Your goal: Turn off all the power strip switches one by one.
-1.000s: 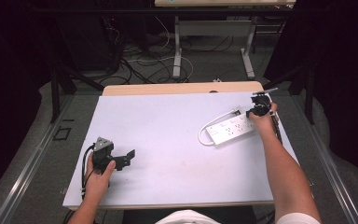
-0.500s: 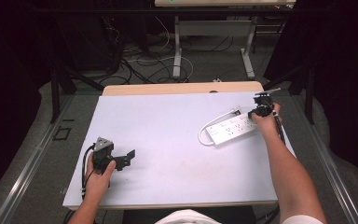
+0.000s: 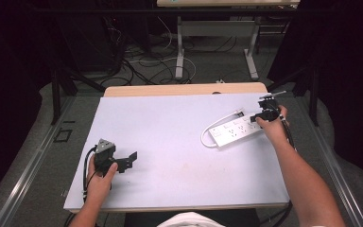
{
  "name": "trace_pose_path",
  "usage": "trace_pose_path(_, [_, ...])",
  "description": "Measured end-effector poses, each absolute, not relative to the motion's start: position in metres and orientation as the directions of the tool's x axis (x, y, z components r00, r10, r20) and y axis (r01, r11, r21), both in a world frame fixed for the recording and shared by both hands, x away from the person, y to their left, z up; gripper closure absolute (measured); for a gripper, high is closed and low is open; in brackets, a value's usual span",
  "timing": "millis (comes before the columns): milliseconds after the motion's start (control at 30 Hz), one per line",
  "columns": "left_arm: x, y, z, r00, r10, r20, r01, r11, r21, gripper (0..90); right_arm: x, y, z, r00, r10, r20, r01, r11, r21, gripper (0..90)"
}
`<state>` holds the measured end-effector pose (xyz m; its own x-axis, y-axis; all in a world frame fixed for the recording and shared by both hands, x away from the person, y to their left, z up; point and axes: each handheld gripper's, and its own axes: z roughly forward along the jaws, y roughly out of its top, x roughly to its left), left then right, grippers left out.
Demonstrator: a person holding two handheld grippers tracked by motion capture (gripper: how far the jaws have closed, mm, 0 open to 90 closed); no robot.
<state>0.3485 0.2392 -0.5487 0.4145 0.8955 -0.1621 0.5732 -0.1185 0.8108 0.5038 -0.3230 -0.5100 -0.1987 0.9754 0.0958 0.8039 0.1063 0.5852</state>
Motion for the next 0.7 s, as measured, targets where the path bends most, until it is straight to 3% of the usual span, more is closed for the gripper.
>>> trace_pose_path(700, [0.348, 0.239, -0.548, 0.412, 0.896, -0.162, 0.568, -0.114, 0.815, 1.8, 0.452, -0.307, -0.490, -0.355, 0.933, 0.053, 0.703, 0.230, 0.673, 37.8])
